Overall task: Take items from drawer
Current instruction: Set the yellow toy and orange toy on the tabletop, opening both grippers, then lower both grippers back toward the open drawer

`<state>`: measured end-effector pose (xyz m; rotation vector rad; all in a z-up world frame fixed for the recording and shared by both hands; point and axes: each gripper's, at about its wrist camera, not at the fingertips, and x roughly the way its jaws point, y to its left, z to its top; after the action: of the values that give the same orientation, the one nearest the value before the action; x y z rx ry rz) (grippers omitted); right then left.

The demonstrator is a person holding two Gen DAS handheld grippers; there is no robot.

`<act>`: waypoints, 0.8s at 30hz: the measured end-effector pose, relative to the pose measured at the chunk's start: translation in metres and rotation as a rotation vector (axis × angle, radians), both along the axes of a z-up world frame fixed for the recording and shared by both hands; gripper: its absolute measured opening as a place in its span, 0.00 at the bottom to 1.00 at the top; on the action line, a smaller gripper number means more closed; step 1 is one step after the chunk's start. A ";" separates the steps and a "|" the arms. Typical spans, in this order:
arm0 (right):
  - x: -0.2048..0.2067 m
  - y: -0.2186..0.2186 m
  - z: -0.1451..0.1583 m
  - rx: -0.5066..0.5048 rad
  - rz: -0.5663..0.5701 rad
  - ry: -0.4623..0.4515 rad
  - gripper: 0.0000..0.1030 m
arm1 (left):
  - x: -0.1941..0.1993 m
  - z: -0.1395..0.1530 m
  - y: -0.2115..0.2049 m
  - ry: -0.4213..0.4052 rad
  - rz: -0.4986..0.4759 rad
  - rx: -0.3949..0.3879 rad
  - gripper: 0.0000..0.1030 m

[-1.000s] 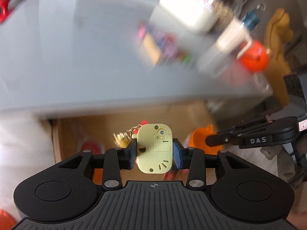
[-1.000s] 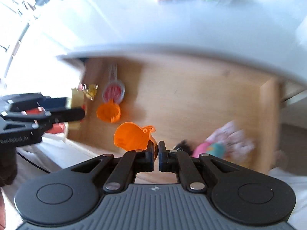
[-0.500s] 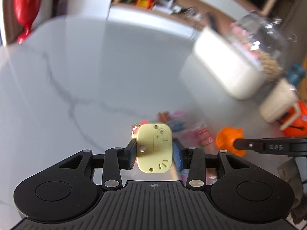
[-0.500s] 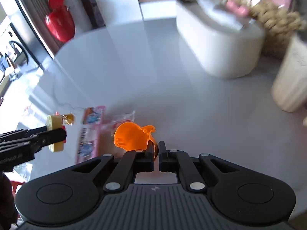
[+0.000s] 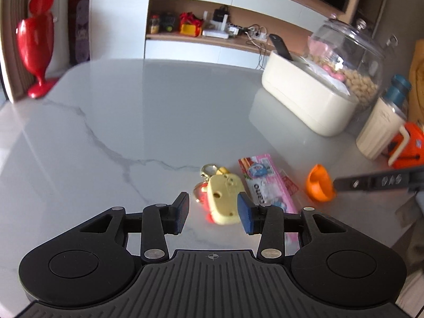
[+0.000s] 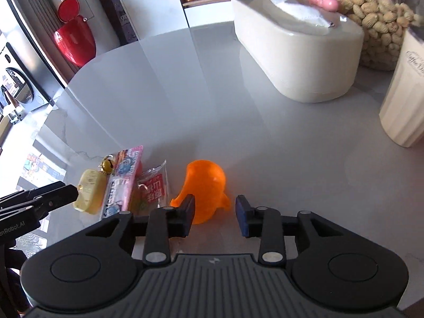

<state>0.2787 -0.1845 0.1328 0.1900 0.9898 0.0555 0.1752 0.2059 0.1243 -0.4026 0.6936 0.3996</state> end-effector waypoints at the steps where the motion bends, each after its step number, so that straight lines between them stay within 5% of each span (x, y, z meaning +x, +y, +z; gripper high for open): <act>1: -0.008 0.000 0.006 -0.005 0.002 -0.023 0.33 | -0.007 0.003 -0.005 0.009 -0.002 0.027 0.43; 6: -0.064 0.001 0.026 -0.046 0.053 -0.105 0.51 | -0.041 0.009 -0.026 0.059 -0.016 0.056 0.43; 13: -0.114 0.009 0.002 0.006 0.129 -0.016 0.59 | -0.086 0.001 -0.051 0.114 -0.074 -0.011 0.42; 24: -0.147 0.057 -0.093 -0.033 0.324 0.155 0.62 | -0.093 -0.108 -0.044 0.450 -0.173 -0.221 0.41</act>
<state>0.1321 -0.1273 0.0399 0.0012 1.1679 0.3246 0.0819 0.1622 0.0160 -0.4616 1.2093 0.2502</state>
